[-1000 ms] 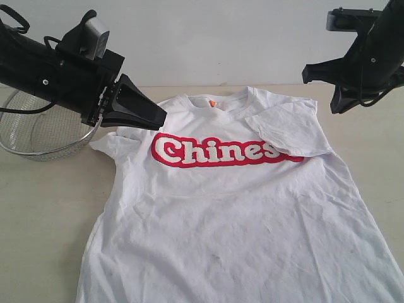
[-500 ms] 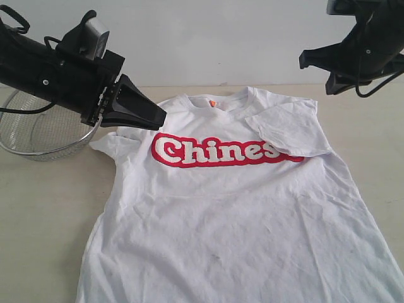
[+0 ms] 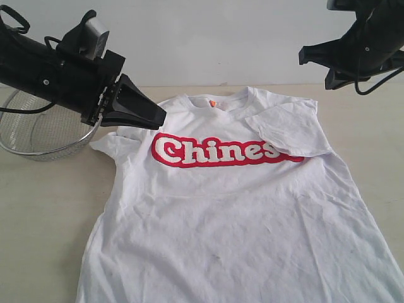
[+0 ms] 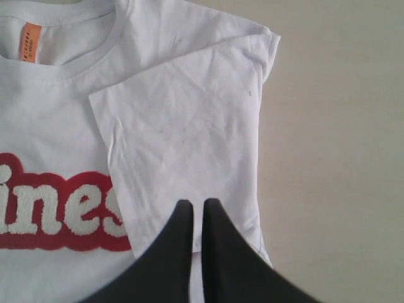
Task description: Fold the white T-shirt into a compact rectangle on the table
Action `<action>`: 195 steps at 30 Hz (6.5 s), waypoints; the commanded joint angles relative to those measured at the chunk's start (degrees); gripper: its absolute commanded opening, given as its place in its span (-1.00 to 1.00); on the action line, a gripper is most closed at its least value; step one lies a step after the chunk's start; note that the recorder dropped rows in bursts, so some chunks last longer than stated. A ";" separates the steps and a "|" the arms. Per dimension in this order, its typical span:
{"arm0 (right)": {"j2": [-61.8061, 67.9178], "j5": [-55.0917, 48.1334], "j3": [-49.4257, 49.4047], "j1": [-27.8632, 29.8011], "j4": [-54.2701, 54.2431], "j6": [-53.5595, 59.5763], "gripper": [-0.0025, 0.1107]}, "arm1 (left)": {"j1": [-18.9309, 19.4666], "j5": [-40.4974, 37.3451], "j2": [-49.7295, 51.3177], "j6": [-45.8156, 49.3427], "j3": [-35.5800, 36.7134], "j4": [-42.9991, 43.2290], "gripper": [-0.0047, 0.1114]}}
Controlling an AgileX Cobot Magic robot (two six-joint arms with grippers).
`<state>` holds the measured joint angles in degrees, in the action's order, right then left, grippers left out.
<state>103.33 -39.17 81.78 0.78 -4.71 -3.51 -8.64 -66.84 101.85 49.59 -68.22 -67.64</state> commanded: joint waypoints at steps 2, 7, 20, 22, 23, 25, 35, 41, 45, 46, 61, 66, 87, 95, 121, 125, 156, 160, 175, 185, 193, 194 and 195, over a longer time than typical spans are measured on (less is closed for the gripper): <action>-0.84 0.50 -0.01 0.33 0.32 0.45 -0.96 | 0.03 0.14 -0.40 -0.30 0.36 -0.47 -0.69; -0.84 0.50 -0.01 0.33 0.32 0.45 -0.96 | 0.03 0.44 -0.40 -0.30 0.36 -0.47 -0.69; -0.84 0.50 -0.01 0.33 0.32 0.45 -0.96 | 0.03 0.19 -0.40 -0.54 0.36 -0.47 -0.69; -0.84 0.50 -0.01 0.33 0.32 0.45 -0.96 | 0.03 1.18 -0.50 -2.51 0.81 -1.22 -0.69; -0.84 0.50 -0.01 0.33 0.32 0.45 -0.96 | 0.03 1.63 -0.50 -2.50 1.43 -1.86 -0.69; -0.84 0.50 -0.01 0.33 0.32 0.45 -0.96 | 0.03 3.23 -0.50 -2.50 3.12 -3.67 -0.69; -0.84 0.50 -0.01 0.33 0.32 0.45 -0.96 | 0.03 16.65 -12.83 5.18 20.99 -23.83 -0.69; -0.84 0.50 -0.01 0.33 0.32 0.45 -0.96 | 0.03 33.86 -21.65 10.37 32.36 -32.30 -0.69; -0.84 0.50 -0.01 0.33 0.32 0.45 -0.96 | 0.03 42.08 -21.82 8.03 36.15 -32.30 -0.69; -0.84 0.50 -0.01 0.33 0.32 0.45 -0.96 | 0.03 42.98 -21.37 8.03 36.13 -32.30 -0.69; -0.84 0.50 -0.01 0.33 0.32 0.45 -0.96 | 3.44 46.93 -3.76 2.23 28.60 -32.30 -0.52; -0.84 0.50 -0.01 0.33 0.32 0.45 -0.96 | 4.73 46.47 -2.80 2.69 26.76 -32.30 0.10; -0.84 4.32 -0.01 0.33 0.32 0.33 -0.96 | 4.73 46.16 12.33 -2.07 12.05 -32.30 0.20; -0.84 5.23 -0.01 0.33 -0.20 0.33 -0.96 | 4.73 45.14 14.39 -2.07 9.21 -32.30 0.20; -0.84 6.81 -0.01 0.33 -0.94 -0.46 -0.96 | 4.61 42.88 17.51 0.97 5.75 -32.30 -0.80; -0.84 6.81 -0.01 0.33 -0.94 -0.46 -0.96 | 4.61 41.17 17.51 4.03 5.37 -32.30 -0.84; -0.84 5.94 -0.01 0.33 -0.94 -0.46 -0.96 | 1.56 43.98 9.98 17.35 4.88 -32.30 -0.84; -0.84 5.40 -0.01 0.33 -0.94 -0.46 -0.96 | -2.23 50.31 9.98 18.35 4.88 -31.21 -0.84; -0.84 4.28 -0.01 0.33 -2.68 -0.46 -0.96 | -14.05 60.17 12.80 24.83 4.88 -26.24 -0.84; -0.84 3.81 -0.01 0.33 -3.76 -0.46 -0.96 | -18.74 64.65 14.40 24.83 5.13 -18.83 -0.84; -0.84 2.90 -0.01 0.33 -6.77 -0.46 -0.96 | -17.57 66.84 13.33 23.24 7.83 -18.89 -0.84; -0.84 2.76 -0.01 0.33 -7.34 -0.46 -0.96 | -17.43 66.84 12.67 23.24 8.10 -18.89 -0.84; -0.84 2.76 -0.01 0.33 -8.12 -0.46 -0.96 | -17.30 66.84 11.84 23.24 8.21 -18.89 -0.84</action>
<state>103.33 -35.88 81.78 0.78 -11.11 -4.04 -26.48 -0.53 115.89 73.51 -60.69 -85.86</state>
